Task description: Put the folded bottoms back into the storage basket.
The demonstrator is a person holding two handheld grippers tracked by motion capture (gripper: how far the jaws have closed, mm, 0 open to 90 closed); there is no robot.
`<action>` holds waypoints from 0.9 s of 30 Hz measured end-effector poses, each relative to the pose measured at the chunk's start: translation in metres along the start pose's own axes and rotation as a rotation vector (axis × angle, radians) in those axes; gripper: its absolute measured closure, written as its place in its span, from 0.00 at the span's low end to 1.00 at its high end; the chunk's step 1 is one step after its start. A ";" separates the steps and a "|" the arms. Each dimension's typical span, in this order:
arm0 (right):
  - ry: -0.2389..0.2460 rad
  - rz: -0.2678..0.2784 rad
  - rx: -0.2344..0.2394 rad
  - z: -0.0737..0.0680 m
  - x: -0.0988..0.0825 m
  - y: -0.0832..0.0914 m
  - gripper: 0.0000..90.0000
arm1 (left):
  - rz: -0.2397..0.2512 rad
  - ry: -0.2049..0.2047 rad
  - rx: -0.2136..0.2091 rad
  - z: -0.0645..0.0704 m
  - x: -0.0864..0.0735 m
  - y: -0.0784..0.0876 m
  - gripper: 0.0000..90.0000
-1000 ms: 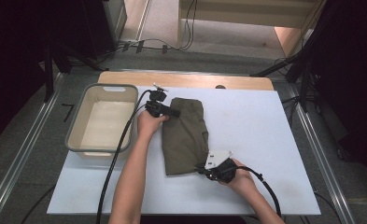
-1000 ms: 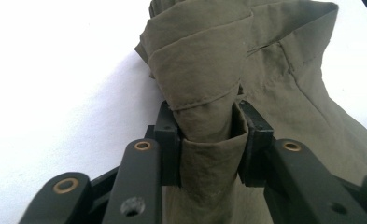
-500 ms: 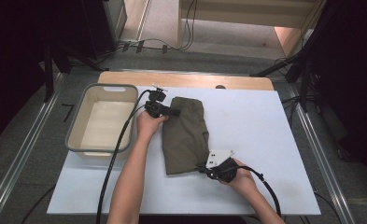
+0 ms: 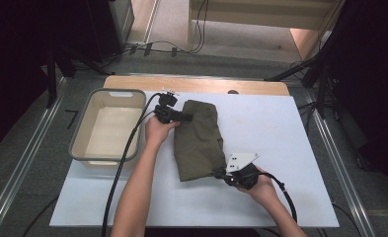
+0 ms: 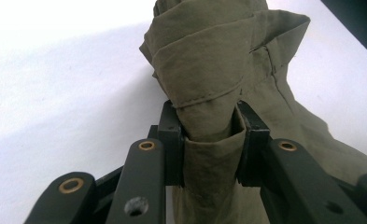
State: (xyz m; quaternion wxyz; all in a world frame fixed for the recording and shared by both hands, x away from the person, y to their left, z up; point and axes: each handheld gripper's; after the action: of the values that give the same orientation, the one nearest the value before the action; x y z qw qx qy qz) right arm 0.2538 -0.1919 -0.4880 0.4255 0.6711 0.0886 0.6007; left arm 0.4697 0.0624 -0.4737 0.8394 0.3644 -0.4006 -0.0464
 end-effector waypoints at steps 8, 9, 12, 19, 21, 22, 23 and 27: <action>-0.011 0.026 -0.021 0.005 0.001 0.011 0.93 | 0.033 -0.018 -0.008 0.006 0.004 0.004 0.78; -0.017 0.025 -0.021 0.005 0.001 0.012 0.93 | 0.037 -0.021 -0.010 0.007 0.005 0.004 0.78; -0.014 0.034 -0.025 0.007 0.002 0.015 0.93 | 0.048 -0.027 -0.012 0.010 0.006 0.005 0.78; -0.001 0.045 -0.034 0.005 0.010 0.026 0.93 | 0.066 -0.037 -0.016 0.016 0.010 0.010 0.78; 0.003 0.047 -0.036 0.005 0.013 0.028 0.93 | 0.072 -0.044 -0.012 0.018 0.011 0.012 0.78; 0.005 0.048 -0.036 0.005 0.014 0.029 0.93 | 0.073 -0.050 -0.008 0.019 0.012 0.013 0.78; 0.005 0.050 -0.041 0.005 0.016 0.030 0.93 | 0.077 -0.054 -0.007 0.020 0.013 0.014 0.78; 0.012 0.075 -0.049 0.006 0.021 0.035 0.93 | 0.088 -0.057 -0.009 0.023 0.015 0.018 0.78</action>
State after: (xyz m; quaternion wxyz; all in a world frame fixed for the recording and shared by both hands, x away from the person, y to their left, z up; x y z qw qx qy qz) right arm 0.2508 -0.2033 -0.4489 0.4182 0.6597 0.0512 0.6223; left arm 0.4599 0.0566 -0.4433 0.8306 0.3414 -0.4395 -0.0217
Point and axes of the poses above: each handheld gripper's, and its own axes: y roughly backward along the jaws, x roughly out of its top, z roughly to its right, and after that the axes turned 3 degrees about -x, right-handed
